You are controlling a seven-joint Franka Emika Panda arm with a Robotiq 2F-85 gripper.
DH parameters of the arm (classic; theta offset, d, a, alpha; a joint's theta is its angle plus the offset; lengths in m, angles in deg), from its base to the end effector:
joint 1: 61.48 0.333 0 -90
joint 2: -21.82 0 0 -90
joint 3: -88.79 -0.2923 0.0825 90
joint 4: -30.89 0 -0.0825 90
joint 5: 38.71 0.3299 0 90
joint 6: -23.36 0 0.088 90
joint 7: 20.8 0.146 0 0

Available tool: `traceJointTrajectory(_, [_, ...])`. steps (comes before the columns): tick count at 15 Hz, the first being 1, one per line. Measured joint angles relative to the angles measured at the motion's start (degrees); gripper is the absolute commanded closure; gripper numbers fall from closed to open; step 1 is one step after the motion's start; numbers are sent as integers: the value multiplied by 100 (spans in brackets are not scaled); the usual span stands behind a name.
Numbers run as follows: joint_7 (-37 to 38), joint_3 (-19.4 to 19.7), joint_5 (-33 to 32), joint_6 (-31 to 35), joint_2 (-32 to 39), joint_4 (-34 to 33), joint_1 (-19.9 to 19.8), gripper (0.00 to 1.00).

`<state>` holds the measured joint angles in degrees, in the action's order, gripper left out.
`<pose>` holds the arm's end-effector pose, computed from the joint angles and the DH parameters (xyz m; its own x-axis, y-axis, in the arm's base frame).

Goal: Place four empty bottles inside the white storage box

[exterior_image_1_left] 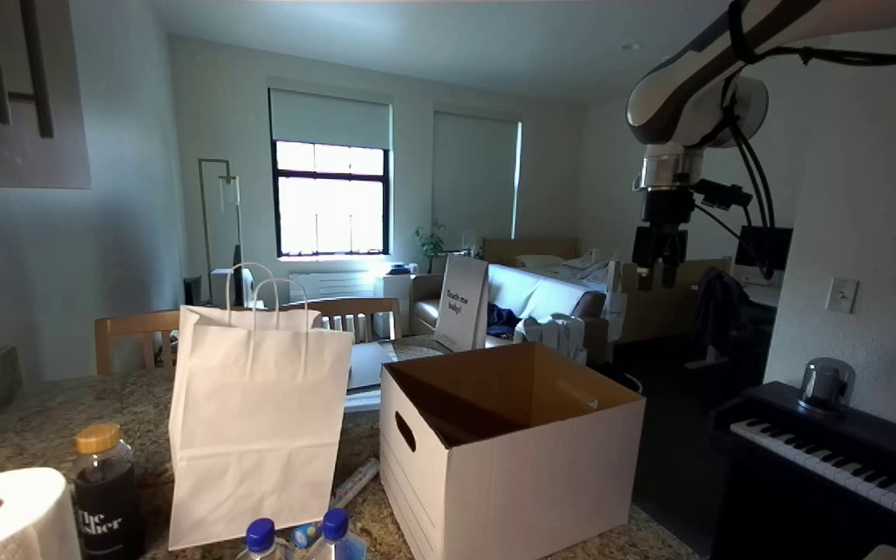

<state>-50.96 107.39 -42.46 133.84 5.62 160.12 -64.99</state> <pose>0.3821 -0.1664 0.4272 0.9831 0.1797 -0.0346 0.1777 -0.9826 -0.0539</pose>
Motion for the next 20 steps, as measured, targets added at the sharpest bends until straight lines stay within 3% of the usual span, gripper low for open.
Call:
traceJointTrajectory(10, [180,-148,6,182,-40,78,-23,0])
traceJointTrajectory(16, [1600,-846,80,1531,-528,997,-15,0])
traceJointTrajectory(20, [2332,-1490,-120,1725,-853,1520,14,0])
